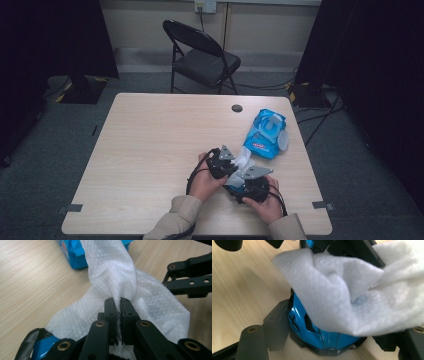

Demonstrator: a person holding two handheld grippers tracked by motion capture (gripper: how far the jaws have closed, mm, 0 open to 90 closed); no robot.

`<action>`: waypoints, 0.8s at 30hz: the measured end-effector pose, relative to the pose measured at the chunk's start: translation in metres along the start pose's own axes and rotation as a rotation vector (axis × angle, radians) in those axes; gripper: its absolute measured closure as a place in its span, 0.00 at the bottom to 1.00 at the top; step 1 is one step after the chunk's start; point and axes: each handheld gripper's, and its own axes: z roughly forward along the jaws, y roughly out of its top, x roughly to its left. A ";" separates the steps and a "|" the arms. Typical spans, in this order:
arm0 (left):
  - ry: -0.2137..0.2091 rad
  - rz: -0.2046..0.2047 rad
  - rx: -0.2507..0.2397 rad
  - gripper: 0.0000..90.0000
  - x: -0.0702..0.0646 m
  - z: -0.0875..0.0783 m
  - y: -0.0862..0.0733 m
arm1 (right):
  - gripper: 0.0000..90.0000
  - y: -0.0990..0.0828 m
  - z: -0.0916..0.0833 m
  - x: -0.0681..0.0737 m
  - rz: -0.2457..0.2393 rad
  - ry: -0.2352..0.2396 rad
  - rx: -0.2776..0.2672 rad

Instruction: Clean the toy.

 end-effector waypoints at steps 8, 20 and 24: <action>0.034 -0.037 -0.008 0.95 0.013 -0.002 -0.001 | 0.29 0.000 0.000 0.000 0.000 0.000 -0.001; 0.055 -0.045 -0.001 0.95 0.024 -0.003 -0.002 | 0.29 0.000 0.000 0.000 0.000 0.000 -0.001; 0.062 -0.037 -0.001 0.95 0.025 -0.003 -0.001 | 0.29 0.000 0.000 0.000 0.001 0.001 0.000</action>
